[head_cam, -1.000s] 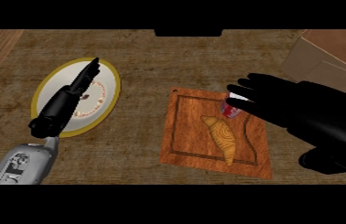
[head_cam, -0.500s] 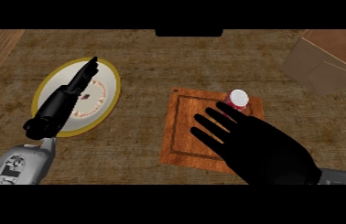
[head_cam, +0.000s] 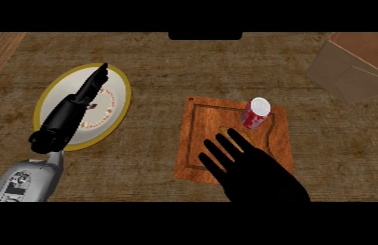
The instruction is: Pick the croissant from the cutting board and place it in the cardboard box
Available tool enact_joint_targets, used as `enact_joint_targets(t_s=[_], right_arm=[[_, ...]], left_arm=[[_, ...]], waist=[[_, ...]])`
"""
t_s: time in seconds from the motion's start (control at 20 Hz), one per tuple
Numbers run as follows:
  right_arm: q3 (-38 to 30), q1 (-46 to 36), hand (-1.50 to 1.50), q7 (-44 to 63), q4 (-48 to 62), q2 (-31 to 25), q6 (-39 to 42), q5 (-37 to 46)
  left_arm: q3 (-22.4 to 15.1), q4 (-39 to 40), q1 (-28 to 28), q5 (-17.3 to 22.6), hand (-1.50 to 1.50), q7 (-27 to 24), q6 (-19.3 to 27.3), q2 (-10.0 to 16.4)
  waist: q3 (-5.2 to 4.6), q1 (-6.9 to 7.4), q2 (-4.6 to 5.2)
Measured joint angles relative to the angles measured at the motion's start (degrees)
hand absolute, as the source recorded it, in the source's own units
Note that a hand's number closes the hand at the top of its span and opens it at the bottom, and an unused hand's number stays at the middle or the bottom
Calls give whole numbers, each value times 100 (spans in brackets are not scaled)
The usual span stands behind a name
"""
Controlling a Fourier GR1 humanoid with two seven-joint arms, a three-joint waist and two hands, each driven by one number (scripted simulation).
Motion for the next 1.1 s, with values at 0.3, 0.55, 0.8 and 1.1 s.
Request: enact_joint_targets(t_s=[0.3,0.55,0.8,1.1], right_arm=[[110,34,-150,-150,283,198,-40,702],[219,167,-150,-379,548,330,-200,1245],[175,210,-150,-751,882,312,-320,1723],[197,368,-150,-1037,1301,487,-565,2261]], left_arm=[[178,-116,46,-36,0,67,-180,-14],[265,5,-61,-138,0,63,-266,-123],[371,13,0,-222,0,-38,-366,-187],[497,43,-29,-286,0,-66,-487,-258]], waist=[[2,13,4],[2,5,7],[3,9,8],[2,8,8]])
